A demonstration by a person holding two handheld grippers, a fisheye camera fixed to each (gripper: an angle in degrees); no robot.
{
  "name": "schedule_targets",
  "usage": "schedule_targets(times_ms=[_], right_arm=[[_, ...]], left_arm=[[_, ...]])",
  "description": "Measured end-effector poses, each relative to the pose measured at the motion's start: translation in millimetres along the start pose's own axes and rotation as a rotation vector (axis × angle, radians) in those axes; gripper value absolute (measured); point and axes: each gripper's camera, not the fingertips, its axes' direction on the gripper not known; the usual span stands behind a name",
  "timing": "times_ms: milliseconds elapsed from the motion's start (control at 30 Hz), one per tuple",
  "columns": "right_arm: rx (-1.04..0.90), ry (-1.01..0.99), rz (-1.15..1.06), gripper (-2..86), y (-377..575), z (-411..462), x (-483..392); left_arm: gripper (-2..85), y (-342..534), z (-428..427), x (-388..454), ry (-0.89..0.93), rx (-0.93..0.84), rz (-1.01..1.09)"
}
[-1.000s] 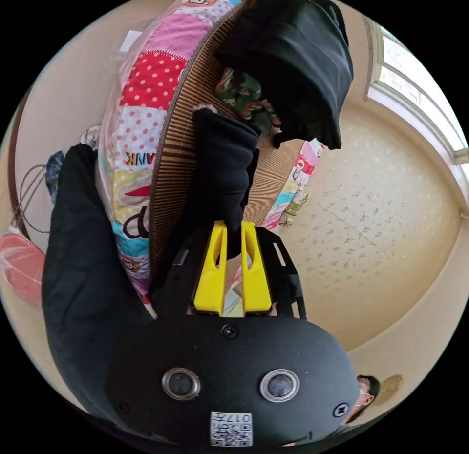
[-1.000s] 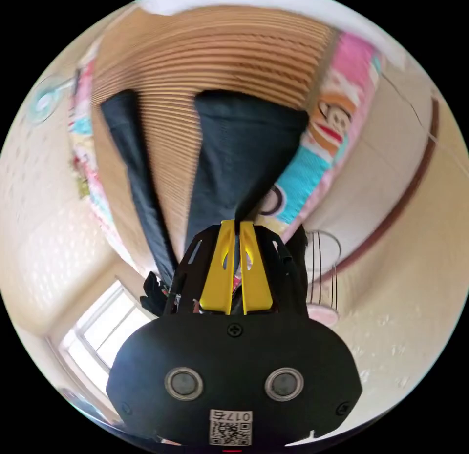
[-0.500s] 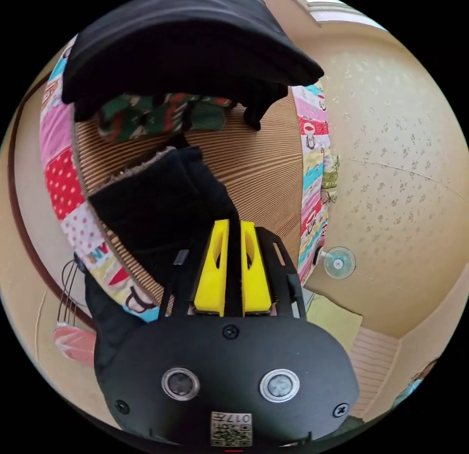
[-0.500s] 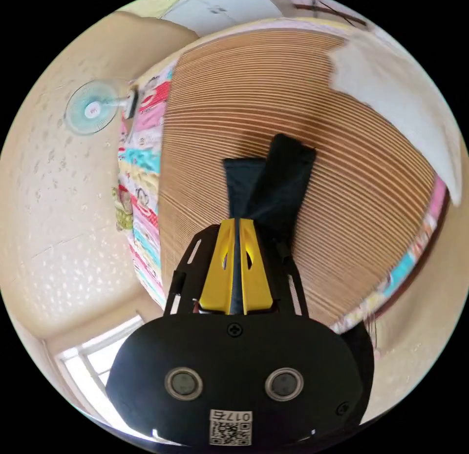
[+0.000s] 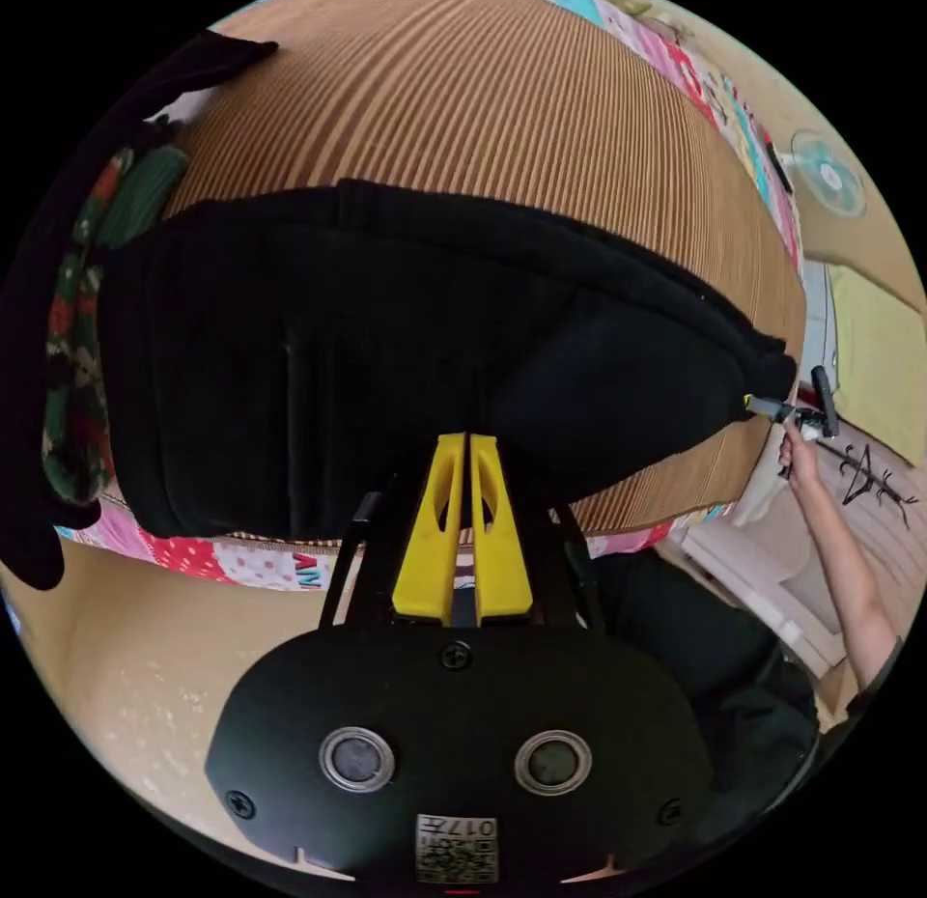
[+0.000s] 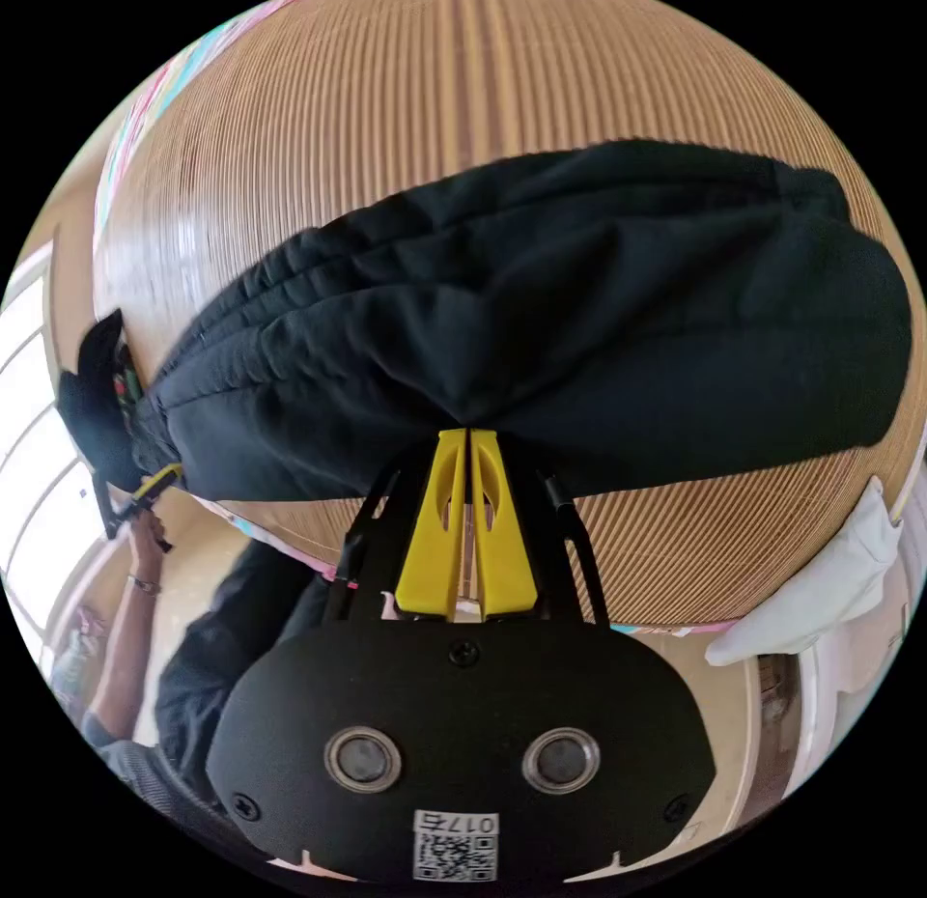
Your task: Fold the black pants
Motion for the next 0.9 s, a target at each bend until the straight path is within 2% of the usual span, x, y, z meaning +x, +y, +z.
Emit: schedule_targets(times_ms=[67,167,267,300,367,433,533,633,700,767,833,900], right_arm=[[0.048,0.037,0.046,0.5,17.6,4.8,-13.6],[-0.024,0.025,0.059,0.7,45.4,27.1,-33.1],[-0.176,-0.049,0.060,1.1,68.2,50.7,-39.6],[-0.174,-0.090,0.075,1.4,77.7,49.1,-36.3],[-0.048,-0.154,0.101,2.1,94.6,29.7,-25.8],[0.114,-0.179,0.121,3.5,110.2,2.1,-12.1],[0.253,-0.039,0.151,11.1,115.8,-31.2,3.6],[0.153,0.160,0.061,16.5,89.5,-27.4,3.3],[-0.110,0.275,-0.117,15.0,61.4,10.1,-8.7],[-0.260,0.365,-0.206,12.6,52.0,33.8,-18.5],[-0.263,0.403,-0.241,5.1,50.6,28.7,-25.2],[-0.187,0.387,-0.211,3.8,53.7,-0.7,-27.0]], left_arm=[[0.0,4.2,-1.0,7.3,-0.086,-0.063,0.089],[-0.2,6.1,-10.8,13.6,-0.214,-0.142,0.147],[0.2,7.2,-25.8,6.6,-0.219,-0.172,0.054],[0.5,8.1,-31.2,5.0,-0.200,-0.158,0.028],[3.3,15.9,-62.9,12.5,-0.100,0.011,0.014],[5.7,17.9,-87.6,34.0,-0.002,0.145,0.102],[9.2,2.3,-104.8,89.6,0.062,0.199,0.286],[11.2,-20.0,-95.2,159.9,0.014,0.150,0.521],[11.2,-26.6,-80.2,198.5,-0.064,0.113,0.663],[10.8,-34.1,-41.8,234.0,-0.158,-0.051,0.804],[9.3,-37.3,-5.6,241.0,-0.273,-0.209,0.816],[6.4,-33.9,-0.4,240.7,-0.312,-0.206,0.820]])
